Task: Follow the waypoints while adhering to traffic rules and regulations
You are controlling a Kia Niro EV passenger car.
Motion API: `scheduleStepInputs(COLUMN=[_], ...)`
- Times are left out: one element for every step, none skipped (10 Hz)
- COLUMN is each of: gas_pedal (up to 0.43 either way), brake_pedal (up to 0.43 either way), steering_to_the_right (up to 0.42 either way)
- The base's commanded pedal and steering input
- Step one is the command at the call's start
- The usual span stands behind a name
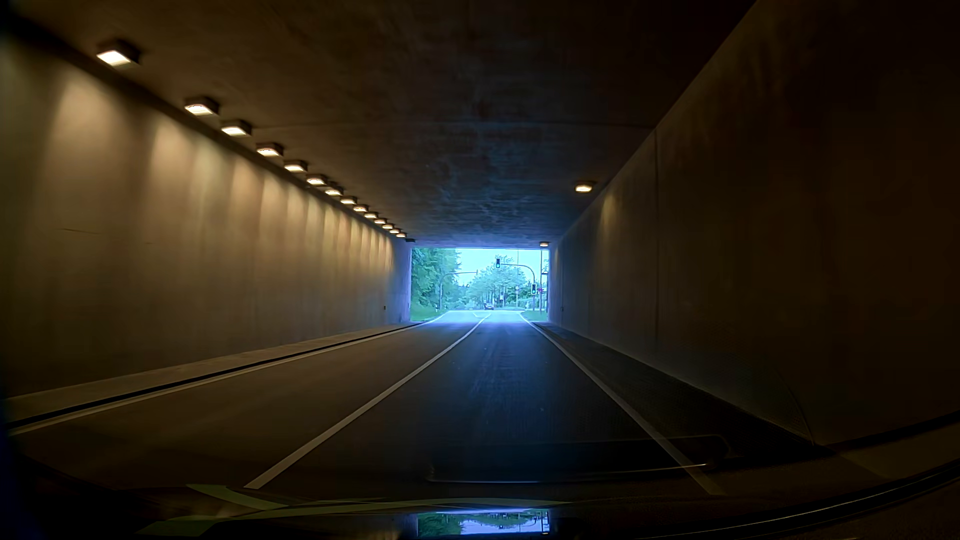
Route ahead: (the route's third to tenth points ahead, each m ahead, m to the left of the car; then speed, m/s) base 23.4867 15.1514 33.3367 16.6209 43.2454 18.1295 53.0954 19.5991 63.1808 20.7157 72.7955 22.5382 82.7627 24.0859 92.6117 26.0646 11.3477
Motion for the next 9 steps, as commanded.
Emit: scheduleStepInputs(gas_pedal=[0.059, 0.059, 0.059, 0.059, 0.059, 0.059, 0.059, 0.059, 0.059], brake_pedal=[0.0, 0.0, 0.0, 0.0, 0.0, 0.0, 0.0, 0.0, 0.0], steering_to_the_right=[-0.01, -0.01, -0.01, -0.01, -0.01, -0.01, -0.007, -0.006, -0.002])
